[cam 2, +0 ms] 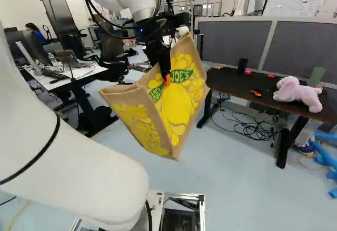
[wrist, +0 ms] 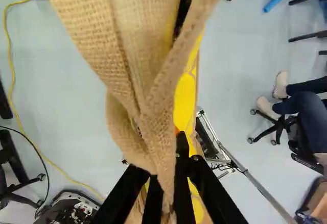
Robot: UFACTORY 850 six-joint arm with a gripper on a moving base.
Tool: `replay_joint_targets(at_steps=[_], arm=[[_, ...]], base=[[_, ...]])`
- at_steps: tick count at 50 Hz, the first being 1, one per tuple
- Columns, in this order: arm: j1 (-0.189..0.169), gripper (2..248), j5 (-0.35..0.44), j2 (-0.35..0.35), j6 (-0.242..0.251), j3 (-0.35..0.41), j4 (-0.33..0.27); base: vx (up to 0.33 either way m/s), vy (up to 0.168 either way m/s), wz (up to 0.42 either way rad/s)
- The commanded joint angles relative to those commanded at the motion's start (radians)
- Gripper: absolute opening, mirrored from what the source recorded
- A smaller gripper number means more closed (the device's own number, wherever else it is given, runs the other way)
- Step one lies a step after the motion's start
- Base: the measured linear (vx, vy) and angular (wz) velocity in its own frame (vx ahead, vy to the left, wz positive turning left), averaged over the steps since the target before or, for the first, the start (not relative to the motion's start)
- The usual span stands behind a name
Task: Pick up the bag on the ground and place it on the table
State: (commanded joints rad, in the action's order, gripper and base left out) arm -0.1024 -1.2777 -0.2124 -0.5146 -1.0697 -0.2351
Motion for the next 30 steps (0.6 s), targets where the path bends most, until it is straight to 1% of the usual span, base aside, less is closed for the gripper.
replay_joint_targets(at_steps=[30], arm=[[-0.014,22,-0.161,-0.007,0.0,-0.103,-0.136]], base=[[0.0,0.0,0.0]])
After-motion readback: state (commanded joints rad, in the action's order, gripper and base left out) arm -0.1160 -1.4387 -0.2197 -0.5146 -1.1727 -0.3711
